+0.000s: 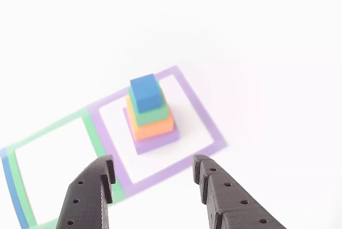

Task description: Tower of hanoi

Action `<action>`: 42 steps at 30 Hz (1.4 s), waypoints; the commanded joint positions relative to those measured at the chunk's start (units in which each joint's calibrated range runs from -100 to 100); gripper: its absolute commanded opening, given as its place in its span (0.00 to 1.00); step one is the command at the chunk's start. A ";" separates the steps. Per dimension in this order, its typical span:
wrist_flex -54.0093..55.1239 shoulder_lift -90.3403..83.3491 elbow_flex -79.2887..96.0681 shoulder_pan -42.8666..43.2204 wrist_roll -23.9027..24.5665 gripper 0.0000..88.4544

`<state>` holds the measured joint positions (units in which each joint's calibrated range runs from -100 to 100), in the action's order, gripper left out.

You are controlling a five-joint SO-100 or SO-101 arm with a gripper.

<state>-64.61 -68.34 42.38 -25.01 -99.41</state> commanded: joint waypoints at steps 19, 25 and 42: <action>47.44 5.24 28.52 -0.01 -0.59 0.24; 59.99 11.94 33.25 -1.64 -0.59 0.25; 85.82 26.15 41.16 1.04 -0.59 0.31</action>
<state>17.01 -44.53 84.33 -23.86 -99.41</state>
